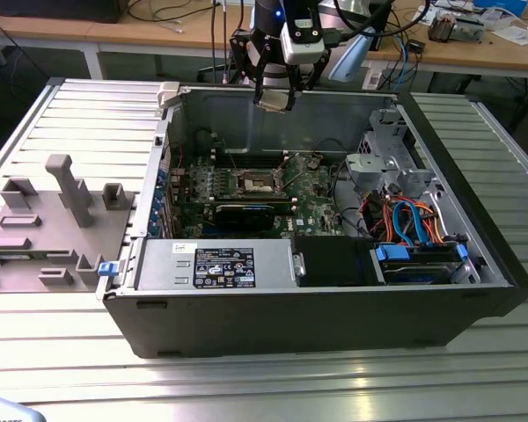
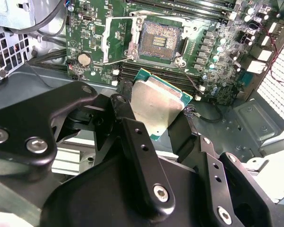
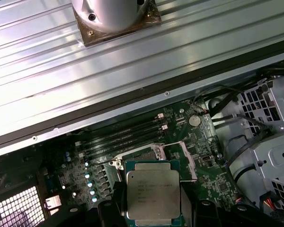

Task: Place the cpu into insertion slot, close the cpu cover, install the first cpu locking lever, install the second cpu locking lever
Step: 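Place the cpu into insertion slot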

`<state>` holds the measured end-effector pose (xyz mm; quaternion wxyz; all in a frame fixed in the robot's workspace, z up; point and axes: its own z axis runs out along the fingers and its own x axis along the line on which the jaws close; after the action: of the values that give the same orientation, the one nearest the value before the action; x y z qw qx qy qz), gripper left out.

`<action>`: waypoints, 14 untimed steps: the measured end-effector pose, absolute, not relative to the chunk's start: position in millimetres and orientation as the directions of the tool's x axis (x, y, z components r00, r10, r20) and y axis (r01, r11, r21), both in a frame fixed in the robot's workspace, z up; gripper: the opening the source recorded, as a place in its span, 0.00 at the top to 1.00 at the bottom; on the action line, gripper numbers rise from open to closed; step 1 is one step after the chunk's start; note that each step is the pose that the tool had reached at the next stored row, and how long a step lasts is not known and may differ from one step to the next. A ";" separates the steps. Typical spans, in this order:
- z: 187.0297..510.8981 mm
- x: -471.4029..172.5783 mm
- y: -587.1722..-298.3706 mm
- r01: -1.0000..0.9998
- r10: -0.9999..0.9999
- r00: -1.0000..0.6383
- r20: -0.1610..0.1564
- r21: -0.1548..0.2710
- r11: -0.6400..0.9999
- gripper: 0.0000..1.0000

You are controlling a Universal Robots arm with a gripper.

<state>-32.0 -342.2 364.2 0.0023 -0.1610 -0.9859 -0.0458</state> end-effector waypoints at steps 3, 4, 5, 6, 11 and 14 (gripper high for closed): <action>364.2 -32.0 -342.2 0.321 0.320 -0.947 0.019 0.090 0.943 0.45; 364.2 -32.0 -342.2 0.321 0.321 -0.947 0.019 0.090 0.943 0.45; 364.2 -32.0 -342.2 0.322 0.322 -0.947 0.019 0.090 0.942 0.45; 364.2 -32.0 -342.2 0.323 0.323 -0.946 0.019 0.090 0.942 0.45; 364.2 -32.0 -342.2 0.327 0.326 -0.945 0.019 0.090 0.941 0.45; 364.2 -32.0 -342.2 0.329 0.329 -0.944 0.019 0.090 0.940 0.45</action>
<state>-32.0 -342.2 364.2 0.0020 -0.1671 -0.9849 -0.0458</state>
